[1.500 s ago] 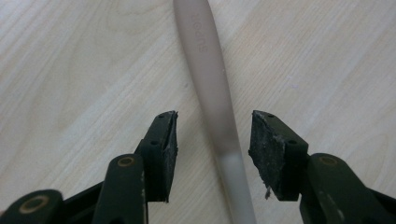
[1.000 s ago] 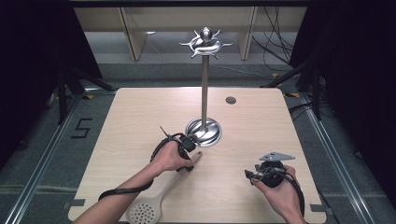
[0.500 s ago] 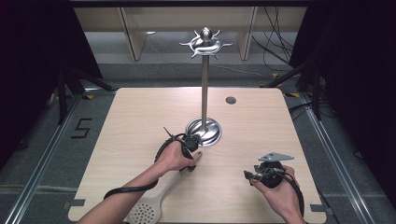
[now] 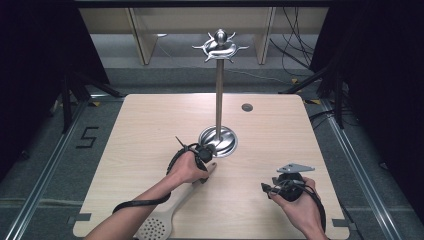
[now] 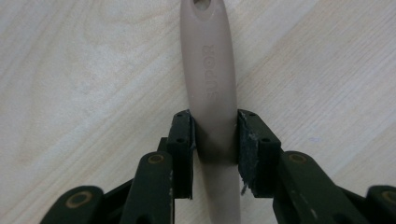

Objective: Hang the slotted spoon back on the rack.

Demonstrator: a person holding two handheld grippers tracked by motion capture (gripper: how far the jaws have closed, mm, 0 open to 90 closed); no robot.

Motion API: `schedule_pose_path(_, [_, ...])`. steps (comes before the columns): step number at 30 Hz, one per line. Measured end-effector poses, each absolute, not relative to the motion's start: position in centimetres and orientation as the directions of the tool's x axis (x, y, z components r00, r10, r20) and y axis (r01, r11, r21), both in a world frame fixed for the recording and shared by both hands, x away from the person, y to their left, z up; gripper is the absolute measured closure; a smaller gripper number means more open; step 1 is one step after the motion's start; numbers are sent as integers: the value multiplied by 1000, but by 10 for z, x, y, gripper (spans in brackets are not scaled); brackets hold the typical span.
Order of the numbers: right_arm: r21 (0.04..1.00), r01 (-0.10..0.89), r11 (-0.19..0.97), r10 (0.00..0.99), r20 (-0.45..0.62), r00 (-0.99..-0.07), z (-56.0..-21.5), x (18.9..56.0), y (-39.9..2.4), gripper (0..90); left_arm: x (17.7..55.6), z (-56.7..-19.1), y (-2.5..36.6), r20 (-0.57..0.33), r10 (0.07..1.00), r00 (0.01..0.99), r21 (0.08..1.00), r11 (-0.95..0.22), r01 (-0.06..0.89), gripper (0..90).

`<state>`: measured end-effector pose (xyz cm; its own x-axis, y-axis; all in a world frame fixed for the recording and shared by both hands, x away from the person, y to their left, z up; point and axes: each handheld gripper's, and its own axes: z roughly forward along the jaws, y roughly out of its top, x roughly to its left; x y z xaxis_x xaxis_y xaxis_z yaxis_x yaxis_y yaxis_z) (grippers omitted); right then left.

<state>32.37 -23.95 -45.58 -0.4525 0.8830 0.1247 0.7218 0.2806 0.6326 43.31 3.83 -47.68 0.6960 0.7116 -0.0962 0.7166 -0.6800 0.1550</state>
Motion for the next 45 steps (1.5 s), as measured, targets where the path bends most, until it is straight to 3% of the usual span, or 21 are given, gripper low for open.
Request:
schedule_pose_path(6, [633, 722, 278, 882, 130, -453, -456, 324, -239, 516, 426, -476, 41, -138, 725, 674, 189, -649, 737, 689])
schedule_pose_path(16, [633, 723, 276, 883, 130, -451, -456, 323, -239, 516, 419, -451, 60, -128, 686, 717, 298, -663, 687, 692])
schedule_pose_path(24, [632, 723, 277, 878, 139, -458, -456, 323, -238, 517, 403, -431, 81, -161, 701, 695, 438, -580, 687, 692])
schedule_pose_path(32, [643, 717, 270, 883, 131, -450, -455, 323, -238, 517, 388, -412, 110, -134, 699, 703, 559, -532, 635, 692])
schedule_pose_path(45, [644, 716, 271, 884, 128, -450, -455, 323, -236, 517, 368, -397, 136, -149, 711, 687, 690, -423, 587, 693])
